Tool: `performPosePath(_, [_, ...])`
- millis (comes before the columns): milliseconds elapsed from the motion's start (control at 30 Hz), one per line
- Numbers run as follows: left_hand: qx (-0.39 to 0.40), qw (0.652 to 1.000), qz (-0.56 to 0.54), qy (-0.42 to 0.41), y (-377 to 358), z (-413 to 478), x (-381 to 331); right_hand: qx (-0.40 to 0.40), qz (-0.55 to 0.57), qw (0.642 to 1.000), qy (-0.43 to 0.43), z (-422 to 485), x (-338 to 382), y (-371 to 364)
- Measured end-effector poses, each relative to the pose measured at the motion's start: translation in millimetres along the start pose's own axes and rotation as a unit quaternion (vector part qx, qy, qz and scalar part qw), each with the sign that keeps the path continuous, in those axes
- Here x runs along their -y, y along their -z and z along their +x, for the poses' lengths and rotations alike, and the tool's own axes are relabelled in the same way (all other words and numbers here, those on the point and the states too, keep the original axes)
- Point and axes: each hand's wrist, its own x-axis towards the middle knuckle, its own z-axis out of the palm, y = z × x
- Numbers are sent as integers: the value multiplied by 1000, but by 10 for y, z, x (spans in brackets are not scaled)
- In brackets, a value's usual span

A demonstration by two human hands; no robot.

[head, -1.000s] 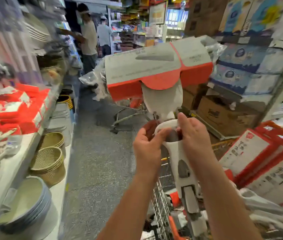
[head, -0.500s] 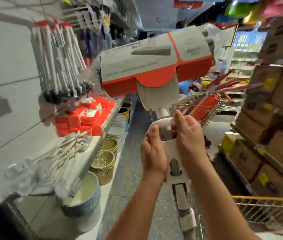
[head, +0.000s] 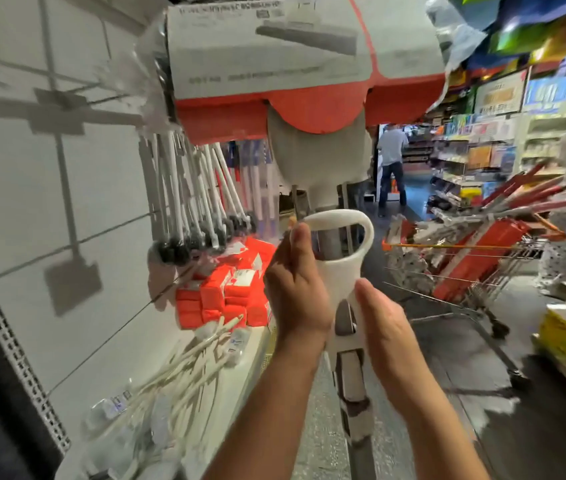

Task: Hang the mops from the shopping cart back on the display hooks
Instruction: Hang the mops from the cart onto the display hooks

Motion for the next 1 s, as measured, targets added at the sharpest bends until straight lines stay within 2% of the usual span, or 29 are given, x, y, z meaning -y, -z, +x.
performPosePath(133, [18,999,18,-35,26,302,44,-43,-18,998,40,193,-197,-236])
performPosePath(233, [83,996,20,-17,19,523,100,-80,24,995,52,440,-278,-375])
performPosePath(367, [163,985,35,-42,78,654,397,-66,56,994,68,829,-412,-406])
performPosePath(433, [163,984,46,-59,87,642,584,-49,66,994,72,1055,-488,-404])
performPosePath(500, [136,984,79,-78,-8,656,722,-30,84,993,76,1287,-550,-394])
performPosePath(633, [22,983,142,-115,-409,890,861,-1,109,991,72,1787,-631,-306])
performPosePath(867, [-69,971,134,-184,-1027,1147,1006,79,135,984,86,2443,-672,-132])
performPosePath(1000, [-131,958,149,-206,-1198,1277,1071,91,164,979,78,2676,-661,-122])
